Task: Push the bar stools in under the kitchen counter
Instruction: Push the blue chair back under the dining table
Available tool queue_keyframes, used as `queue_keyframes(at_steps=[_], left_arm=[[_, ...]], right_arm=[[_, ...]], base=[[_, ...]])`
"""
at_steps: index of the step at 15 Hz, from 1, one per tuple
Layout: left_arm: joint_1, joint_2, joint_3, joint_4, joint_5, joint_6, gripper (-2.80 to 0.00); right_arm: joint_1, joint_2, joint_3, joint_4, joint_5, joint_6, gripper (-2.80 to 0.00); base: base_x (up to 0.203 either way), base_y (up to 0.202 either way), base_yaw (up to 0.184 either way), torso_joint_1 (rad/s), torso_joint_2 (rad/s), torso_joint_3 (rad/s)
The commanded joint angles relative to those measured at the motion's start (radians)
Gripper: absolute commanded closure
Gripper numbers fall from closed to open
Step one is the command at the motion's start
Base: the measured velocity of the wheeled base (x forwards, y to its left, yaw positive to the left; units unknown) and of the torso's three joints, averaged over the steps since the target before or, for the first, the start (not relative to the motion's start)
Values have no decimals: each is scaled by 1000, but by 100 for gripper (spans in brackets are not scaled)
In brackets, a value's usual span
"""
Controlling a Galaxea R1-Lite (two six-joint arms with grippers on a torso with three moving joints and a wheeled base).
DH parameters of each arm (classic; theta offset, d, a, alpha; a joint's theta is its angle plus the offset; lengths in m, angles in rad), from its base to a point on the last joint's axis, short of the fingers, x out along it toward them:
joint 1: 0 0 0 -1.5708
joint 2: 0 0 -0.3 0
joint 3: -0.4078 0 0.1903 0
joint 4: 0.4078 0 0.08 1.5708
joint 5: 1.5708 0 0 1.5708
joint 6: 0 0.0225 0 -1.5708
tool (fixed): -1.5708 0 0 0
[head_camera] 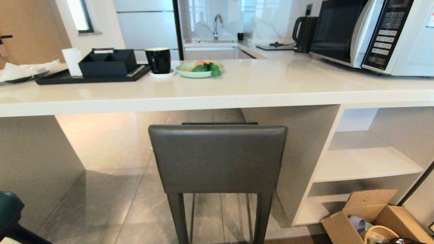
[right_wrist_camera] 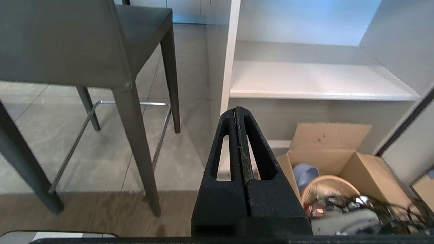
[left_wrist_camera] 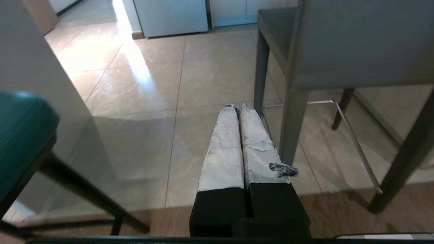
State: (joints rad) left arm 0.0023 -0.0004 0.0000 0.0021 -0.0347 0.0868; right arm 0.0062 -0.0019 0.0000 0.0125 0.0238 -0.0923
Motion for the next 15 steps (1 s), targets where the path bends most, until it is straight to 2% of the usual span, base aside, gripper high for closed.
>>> queue_keyframes(at_steps=[1, 15], left_arm=[[1, 2, 2, -1, 4, -3, 0], [1, 2, 2, -1, -2, -9, 0]], right_arm=[[1, 2, 2, 1, 1, 0, 0], [1, 2, 2, 1, -4, 11, 0]], base=[[-183, 0, -1, 9, 4, 2], [-198, 0, -1, 2, 4, 3]])
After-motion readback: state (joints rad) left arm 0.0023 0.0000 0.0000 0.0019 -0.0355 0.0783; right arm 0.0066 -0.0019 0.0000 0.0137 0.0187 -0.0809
